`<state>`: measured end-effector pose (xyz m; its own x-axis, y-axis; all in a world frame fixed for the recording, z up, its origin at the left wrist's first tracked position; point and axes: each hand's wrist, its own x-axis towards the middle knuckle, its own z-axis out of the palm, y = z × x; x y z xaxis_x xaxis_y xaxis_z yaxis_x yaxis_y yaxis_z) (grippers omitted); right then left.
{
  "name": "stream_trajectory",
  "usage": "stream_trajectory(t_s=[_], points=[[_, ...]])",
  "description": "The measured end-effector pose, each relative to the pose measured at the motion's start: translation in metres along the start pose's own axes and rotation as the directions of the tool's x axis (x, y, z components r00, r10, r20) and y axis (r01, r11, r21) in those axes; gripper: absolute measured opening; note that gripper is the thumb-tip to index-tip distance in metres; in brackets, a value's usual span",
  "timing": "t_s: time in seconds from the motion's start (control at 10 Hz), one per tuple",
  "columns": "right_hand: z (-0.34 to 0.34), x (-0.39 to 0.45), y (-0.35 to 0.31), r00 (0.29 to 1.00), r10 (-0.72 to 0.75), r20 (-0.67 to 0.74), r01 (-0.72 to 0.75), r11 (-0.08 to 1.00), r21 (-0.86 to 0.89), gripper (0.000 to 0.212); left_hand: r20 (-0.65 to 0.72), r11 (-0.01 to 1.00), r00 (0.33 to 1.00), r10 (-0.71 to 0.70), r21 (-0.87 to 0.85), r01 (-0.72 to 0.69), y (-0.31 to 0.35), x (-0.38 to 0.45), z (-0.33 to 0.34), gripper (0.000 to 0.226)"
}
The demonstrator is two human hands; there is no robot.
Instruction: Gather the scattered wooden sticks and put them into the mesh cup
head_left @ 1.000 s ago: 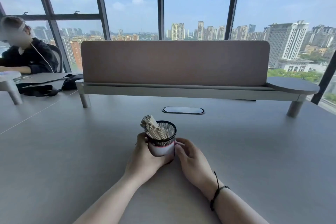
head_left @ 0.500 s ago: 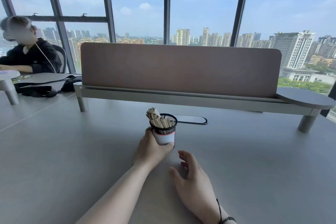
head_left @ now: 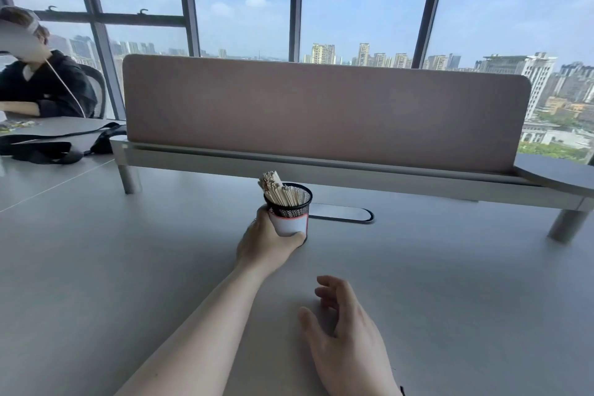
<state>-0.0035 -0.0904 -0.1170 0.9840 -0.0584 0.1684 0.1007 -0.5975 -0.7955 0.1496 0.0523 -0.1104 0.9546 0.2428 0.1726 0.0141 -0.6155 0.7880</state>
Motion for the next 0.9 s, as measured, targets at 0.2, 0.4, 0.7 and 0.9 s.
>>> stream_trajectory(t_s=[0.2, 0.4, 0.7, 0.9], points=[[0.000, 0.002, -0.002, 1.000, -0.002, 0.008, 0.002, 0.999, -0.040, 0.038, 0.007, 1.000, 1.000, 0.014, 0.021, -0.014, -0.001, 0.008, 0.002, 0.078], [-0.001, 0.000, -0.002, 1.000, -0.014, 0.001, 0.014, 0.999, -0.051, 0.040, 0.032, 0.999, 0.999, 0.031, 0.020, -0.031, 0.000, 0.008, 0.000, 0.088], [-0.008, 0.001, -0.002, 1.000, 0.002, -0.003, -0.002, 1.000, -0.013, 0.038, 0.011, 0.995, 0.997, 0.078, 0.054, -0.079, -0.008, -0.042, -0.015, 0.091], [-0.013, -0.006, -0.002, 1.000, -0.011, 0.026, 0.013, 0.996, -0.086, 0.020, 0.065, 0.974, 0.980, 0.189, -0.138, -0.179, -0.025, -0.110, -0.036, 0.019]])
